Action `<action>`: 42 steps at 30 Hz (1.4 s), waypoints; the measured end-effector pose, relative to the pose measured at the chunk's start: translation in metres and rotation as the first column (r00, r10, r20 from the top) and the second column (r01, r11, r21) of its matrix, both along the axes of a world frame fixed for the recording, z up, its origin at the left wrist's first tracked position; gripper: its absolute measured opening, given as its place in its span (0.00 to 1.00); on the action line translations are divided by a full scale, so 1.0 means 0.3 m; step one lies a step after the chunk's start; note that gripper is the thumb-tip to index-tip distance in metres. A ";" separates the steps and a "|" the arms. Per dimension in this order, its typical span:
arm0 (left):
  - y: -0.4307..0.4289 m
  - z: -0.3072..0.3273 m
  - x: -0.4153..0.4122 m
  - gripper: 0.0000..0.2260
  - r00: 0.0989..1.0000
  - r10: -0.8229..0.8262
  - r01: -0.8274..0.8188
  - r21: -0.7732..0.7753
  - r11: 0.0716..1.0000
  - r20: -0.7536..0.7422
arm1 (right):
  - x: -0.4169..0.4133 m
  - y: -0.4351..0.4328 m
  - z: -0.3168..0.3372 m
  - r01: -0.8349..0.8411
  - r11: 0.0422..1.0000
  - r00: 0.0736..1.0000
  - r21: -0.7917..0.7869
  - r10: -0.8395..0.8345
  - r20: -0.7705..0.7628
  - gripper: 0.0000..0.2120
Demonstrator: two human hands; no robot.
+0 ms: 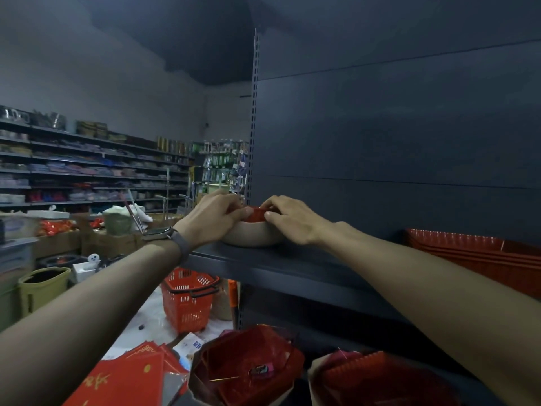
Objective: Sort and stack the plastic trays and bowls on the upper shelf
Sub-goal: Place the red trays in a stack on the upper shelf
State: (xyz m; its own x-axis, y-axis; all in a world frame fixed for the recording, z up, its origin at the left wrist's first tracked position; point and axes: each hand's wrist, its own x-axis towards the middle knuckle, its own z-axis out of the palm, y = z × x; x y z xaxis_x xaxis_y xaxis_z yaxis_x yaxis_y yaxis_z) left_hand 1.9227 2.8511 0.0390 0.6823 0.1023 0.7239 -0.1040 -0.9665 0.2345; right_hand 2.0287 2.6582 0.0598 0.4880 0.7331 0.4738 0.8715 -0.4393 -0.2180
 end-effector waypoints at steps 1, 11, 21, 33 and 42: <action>-0.001 0.004 -0.003 0.12 1.000 -0.015 0.015 0.039 0.999 0.018 | 0.000 0.004 -0.003 0.005 1.000 1.000 0.003 -0.005 0.013 0.16; -0.052 0.038 -0.031 0.03 0.993 -0.066 0.049 0.156 0.986 0.101 | -0.021 0.000 -0.012 0.008 0.991 0.994 0.131 -0.022 0.105 0.12; -0.194 0.096 -0.098 0.04 0.926 -0.149 0.098 0.160 0.982 0.346 | -0.080 -0.220 0.031 0.008 0.948 0.966 0.320 -0.090 0.243 0.19; -0.562 0.123 -0.106 0.07 0.855 -0.290 0.302 0.040 0.952 0.430 | -0.062 -0.856 0.135 0.254 0.896 0.947 0.363 -0.307 0.096 0.10; -0.839 0.134 -0.022 0.04 0.872 -0.290 0.316 0.000 0.949 0.394 | -0.123 -1.187 0.108 0.256 0.849 0.916 0.463 -0.366 0.165 0.06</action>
